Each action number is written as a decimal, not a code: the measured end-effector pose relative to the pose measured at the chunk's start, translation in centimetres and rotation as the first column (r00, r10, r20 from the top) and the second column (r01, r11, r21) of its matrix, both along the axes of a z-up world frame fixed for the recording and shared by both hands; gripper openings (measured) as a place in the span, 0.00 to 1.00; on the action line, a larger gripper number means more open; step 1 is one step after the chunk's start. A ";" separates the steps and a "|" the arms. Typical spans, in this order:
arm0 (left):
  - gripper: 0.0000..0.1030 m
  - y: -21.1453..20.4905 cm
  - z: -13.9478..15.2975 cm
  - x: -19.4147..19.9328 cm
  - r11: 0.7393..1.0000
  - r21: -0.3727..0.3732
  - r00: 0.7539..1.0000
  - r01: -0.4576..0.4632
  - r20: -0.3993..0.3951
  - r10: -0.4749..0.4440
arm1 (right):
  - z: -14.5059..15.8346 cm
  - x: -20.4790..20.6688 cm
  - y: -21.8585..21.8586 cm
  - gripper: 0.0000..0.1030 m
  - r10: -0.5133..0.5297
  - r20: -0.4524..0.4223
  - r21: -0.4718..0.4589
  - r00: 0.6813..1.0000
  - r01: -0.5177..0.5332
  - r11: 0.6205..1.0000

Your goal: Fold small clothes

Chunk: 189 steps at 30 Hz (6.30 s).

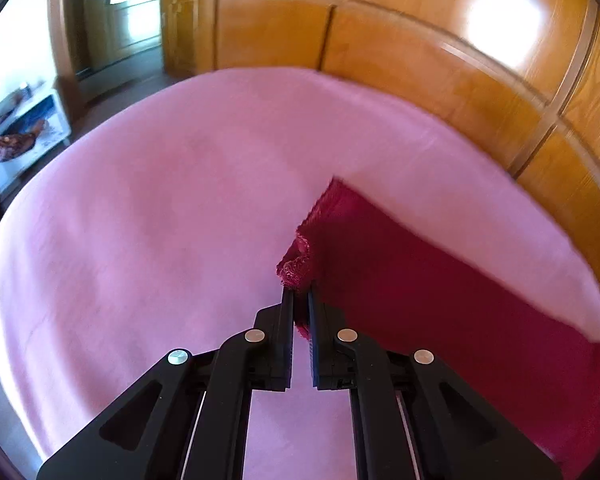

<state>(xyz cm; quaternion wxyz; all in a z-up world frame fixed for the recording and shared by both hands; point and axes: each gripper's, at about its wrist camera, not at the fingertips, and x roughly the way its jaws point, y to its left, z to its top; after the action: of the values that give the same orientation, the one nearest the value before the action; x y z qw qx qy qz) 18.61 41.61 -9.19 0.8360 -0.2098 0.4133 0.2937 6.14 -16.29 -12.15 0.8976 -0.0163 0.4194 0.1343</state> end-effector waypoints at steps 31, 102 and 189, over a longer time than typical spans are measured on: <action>0.03 -30.6 -0.2 -18.1 0.658 -0.209 0.684 0.724 0.090 -0.724 | 0.5 -1.8 -1.1 0.98 0.020 0.049 0.063 0.999 -0.023 0.998; 0.92 -43.2 -2.1 -7.4 0.583 0.024 0.578 0.812 0.105 -0.809 | 2.9 -2.9 -25.8 0.40 -0.195 -0.214 0.357 0.957 0.262 0.897; 0.96 -37.2 2.0 -0.7 0.704 -0.150 0.719 0.694 0.191 -0.668 | 5.8 8.0 -13.0 0.80 -0.122 -0.096 0.510 0.988 0.154 0.846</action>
<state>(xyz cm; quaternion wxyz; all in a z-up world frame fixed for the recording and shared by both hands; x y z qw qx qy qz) 17.86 4.45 -7.17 0.8817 -0.1469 0.4381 -0.0953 14.18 -29.31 -6.34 0.8634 0.2590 0.3949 0.1775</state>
